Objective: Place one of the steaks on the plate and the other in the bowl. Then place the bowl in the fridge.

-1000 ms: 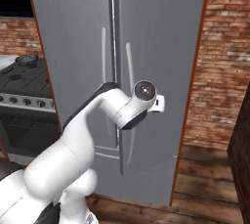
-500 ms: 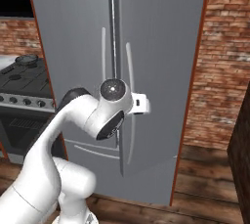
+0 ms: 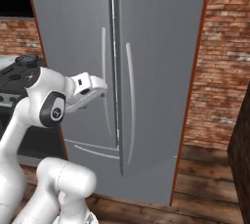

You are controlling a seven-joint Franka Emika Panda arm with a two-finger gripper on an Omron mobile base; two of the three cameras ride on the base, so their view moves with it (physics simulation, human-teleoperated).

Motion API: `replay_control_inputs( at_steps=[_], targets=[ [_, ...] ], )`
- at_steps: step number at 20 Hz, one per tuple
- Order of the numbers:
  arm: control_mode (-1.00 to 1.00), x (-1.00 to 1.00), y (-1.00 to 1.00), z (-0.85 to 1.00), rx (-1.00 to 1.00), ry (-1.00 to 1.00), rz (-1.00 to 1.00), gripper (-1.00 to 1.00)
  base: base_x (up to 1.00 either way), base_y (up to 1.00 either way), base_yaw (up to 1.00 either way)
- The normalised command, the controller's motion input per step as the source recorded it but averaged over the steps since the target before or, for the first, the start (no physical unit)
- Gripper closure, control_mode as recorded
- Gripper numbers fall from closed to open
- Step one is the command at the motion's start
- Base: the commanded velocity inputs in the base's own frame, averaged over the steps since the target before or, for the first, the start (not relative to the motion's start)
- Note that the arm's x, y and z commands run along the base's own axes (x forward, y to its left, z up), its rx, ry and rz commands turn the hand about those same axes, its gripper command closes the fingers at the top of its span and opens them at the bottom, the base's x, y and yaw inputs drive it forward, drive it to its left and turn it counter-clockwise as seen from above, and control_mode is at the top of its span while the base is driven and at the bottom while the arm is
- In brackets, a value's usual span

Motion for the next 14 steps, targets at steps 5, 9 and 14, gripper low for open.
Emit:
replay_control_inputs(
  at_steps=[5,9,14],
  targets=[
    [-1.00,0.79,0.32,0.00,-0.44,0.26,0.00,-1.00,0.00,0.00,0.00],
    [-1.00,0.79,0.39,0.00,-0.29,0.30,0.00,-1.00,0.00,0.00,0.00],
    [-1.00,0.96,0.53,-0.09,-0.22,0.20,-0.04,-1.00,0.00,0.00,0.00]
  ],
)
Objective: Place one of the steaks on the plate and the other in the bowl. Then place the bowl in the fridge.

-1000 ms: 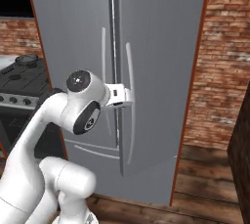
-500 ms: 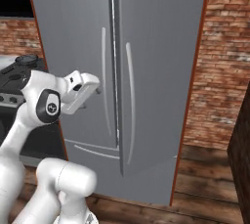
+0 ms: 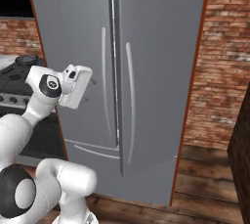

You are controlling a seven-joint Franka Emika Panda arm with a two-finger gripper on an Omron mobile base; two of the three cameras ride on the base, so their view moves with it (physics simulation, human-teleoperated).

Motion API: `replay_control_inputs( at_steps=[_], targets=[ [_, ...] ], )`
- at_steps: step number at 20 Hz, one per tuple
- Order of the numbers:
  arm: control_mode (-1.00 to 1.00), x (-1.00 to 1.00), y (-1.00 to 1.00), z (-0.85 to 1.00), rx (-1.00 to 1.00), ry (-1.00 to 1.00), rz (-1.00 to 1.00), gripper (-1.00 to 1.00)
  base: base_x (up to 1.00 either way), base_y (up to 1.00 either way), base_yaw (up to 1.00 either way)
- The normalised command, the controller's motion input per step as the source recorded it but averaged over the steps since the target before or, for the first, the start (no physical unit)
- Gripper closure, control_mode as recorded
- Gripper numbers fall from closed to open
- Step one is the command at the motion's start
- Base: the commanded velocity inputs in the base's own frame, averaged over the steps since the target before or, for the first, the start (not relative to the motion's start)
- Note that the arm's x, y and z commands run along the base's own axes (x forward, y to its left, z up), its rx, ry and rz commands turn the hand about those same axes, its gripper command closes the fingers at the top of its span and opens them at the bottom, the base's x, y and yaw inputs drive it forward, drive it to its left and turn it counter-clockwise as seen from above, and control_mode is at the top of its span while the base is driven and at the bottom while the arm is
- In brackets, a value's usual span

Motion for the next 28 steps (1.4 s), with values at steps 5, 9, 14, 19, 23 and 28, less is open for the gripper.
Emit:
replay_control_inputs(
  at_steps=[5,9,14,19,23,28],
  targets=[
    [-1.00,0.86,0.07,-0.14,-0.20,0.25,-0.04,-1.00,0.00,0.00,0.00],
    [-1.00,0.55,-0.43,-0.39,-0.10,0.31,-0.14,-1.00,0.00,0.00,0.00],
    [-1.00,0.20,-0.75,-0.24,-0.08,0.27,-0.15,-1.00,0.00,0.00,0.00],
    [-1.00,-0.01,-0.82,0.00,-0.06,0.13,-0.12,-1.00,0.00,0.00,0.00],
    [-1.00,-0.04,-0.62,0.00,-0.07,0.19,-0.06,-1.00,0.00,0.00,0.00],
    [-1.00,-0.57,-0.61,0.00,-0.04,0.16,-0.12,-1.00,0.00,0.00,0.00]
  ],
)
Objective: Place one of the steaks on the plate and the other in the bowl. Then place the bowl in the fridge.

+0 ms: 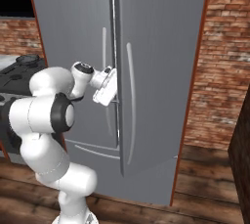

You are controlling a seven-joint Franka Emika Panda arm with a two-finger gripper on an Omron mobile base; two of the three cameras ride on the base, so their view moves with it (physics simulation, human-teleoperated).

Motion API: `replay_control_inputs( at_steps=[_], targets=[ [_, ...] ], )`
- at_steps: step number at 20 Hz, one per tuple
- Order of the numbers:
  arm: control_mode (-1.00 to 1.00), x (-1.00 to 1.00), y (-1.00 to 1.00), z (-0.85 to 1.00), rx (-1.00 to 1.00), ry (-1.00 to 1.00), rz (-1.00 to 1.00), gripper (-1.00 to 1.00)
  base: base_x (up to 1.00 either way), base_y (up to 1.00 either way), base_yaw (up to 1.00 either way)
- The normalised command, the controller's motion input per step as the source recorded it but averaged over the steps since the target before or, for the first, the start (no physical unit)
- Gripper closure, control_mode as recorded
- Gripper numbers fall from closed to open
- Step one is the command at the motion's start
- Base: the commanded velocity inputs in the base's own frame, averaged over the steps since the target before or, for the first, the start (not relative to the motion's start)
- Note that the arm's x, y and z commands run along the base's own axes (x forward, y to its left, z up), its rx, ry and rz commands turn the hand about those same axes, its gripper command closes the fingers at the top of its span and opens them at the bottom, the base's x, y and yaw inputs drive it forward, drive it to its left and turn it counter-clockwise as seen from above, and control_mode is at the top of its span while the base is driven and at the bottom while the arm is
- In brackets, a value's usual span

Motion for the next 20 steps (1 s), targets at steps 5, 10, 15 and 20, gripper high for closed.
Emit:
replay_control_inputs(
  at_steps=[5,10,15,20],
  targets=[
    [-1.00,-0.97,-0.86,0.04,-0.02,0.16,-0.18,-1.00,0.00,0.00,0.00],
    [-1.00,-0.98,-0.90,0.21,-0.03,0.18,-0.17,-1.00,0.00,0.00,0.00],
    [-1.00,-0.74,-1.00,0.22,-0.03,0.24,-0.13,-1.00,0.00,0.00,0.00],
    [-1.00,-0.54,-1.00,0.18,-0.03,0.27,-0.11,-1.00,0.00,0.00,0.00]
  ],
)
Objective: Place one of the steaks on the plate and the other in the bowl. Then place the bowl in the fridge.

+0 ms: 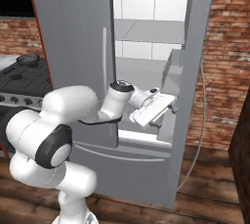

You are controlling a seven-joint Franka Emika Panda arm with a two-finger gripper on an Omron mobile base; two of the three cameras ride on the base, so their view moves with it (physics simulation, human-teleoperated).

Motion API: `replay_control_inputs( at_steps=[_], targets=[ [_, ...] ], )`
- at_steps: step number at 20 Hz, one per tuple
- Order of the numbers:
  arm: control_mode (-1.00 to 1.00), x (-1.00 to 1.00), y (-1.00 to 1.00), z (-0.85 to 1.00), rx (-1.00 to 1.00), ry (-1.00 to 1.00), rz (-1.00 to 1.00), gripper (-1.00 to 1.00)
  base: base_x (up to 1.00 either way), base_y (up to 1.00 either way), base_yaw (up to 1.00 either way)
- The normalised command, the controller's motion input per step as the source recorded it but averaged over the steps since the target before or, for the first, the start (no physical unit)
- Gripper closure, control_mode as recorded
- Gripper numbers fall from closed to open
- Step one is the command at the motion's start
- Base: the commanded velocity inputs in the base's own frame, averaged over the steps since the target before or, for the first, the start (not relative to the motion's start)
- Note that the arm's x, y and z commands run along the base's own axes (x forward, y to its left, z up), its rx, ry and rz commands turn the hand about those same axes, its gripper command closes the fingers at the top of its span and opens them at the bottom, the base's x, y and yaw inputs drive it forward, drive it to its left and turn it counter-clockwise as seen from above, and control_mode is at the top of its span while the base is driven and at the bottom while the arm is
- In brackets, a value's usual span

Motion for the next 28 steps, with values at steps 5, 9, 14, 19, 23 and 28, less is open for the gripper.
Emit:
replay_control_inputs(
  at_steps=[5,9,14,19,23,28],
  targets=[
    [-1.00,-0.41,-1.00,0.20,-0.04,0.32,-0.10,-1.00,0.00,0.00,0.00],
    [-1.00,-0.52,-0.12,0.31,0.00,0.35,-0.05,-1.00,0.00,0.00,0.00],
    [-1.00,-0.35,0.78,0.61,0.11,0.09,0.00,-1.00,0.00,0.00,0.00],
    [-1.00,-0.02,0.91,0.58,0.34,-0.13,0.03,-1.00,0.00,0.00,0.00],
    [-1.00,0.37,0.97,-0.01,0.45,-0.03,0.14,-1.00,0.00,0.00,0.00],
    [-1.00,0.37,0.65,-0.06,0.55,-0.29,0.04,-1.00,0.00,0.00,0.00]
  ],
)
